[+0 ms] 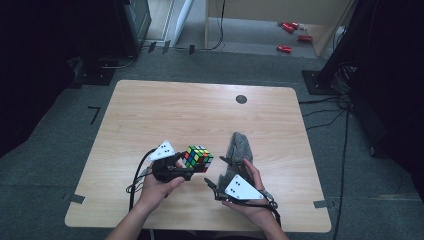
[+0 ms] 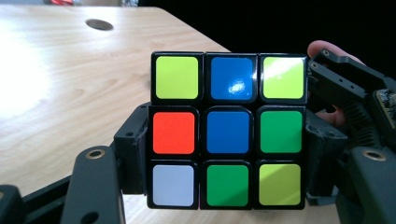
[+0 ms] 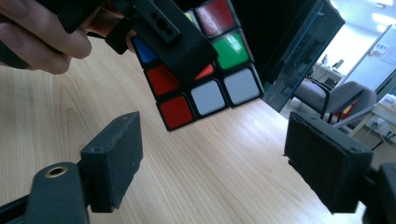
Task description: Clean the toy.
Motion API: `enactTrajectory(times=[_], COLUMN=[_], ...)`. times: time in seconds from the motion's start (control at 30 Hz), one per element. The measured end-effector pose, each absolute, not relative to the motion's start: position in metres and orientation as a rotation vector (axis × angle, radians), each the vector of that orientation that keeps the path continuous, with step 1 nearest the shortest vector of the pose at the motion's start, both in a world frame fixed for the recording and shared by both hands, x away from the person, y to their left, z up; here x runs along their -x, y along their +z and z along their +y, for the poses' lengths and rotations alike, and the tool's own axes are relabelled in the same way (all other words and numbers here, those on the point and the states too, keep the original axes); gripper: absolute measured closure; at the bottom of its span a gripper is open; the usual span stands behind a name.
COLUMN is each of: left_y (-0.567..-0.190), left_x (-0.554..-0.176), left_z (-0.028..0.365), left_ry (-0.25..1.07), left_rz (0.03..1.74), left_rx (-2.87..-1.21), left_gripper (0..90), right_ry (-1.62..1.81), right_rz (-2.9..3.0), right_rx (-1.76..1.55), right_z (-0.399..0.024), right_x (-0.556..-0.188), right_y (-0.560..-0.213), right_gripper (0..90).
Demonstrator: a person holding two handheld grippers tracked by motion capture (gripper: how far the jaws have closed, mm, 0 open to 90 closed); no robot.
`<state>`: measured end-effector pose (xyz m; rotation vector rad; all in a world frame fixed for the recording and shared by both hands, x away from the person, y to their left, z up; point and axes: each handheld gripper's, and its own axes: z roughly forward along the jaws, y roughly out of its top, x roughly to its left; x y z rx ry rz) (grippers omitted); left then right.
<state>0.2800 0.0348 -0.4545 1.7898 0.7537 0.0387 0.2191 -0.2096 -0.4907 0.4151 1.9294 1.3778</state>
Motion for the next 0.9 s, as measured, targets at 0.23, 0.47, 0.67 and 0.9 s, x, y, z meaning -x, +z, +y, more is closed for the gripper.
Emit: enactTrajectory(times=[0.23, 0.47, 0.67, 0.9], left_y=[-0.457, -0.459, -0.459, -0.452], left_x=[-0.281, -0.281, -0.283, -0.281], left_z=[0.025, 0.020, 0.021, 0.028], left_ry=[-0.089, -0.159, -0.160, -0.075], left_rz=[0.741, 0.735, 0.716, 0.667], left_rx=[-1.851, -1.887, -1.895, -1.831], left_gripper=[34.4, 34.3, 32.3, 26.0], right_ry=[1.325, 1.247, 1.246, 1.277], right_rz=[1.915, 1.916, 1.926, 1.935], right_rx=[-0.358, -0.250, -0.250, -0.346], right_z=[-0.203, -0.198, -0.199, -0.210], right_x=[-0.218, -0.214, -0.214, -0.219], right_y=[-0.494, -0.498, -0.497, -0.497], right_gripper=[20.1, 31.3, 34.0, 34.1])
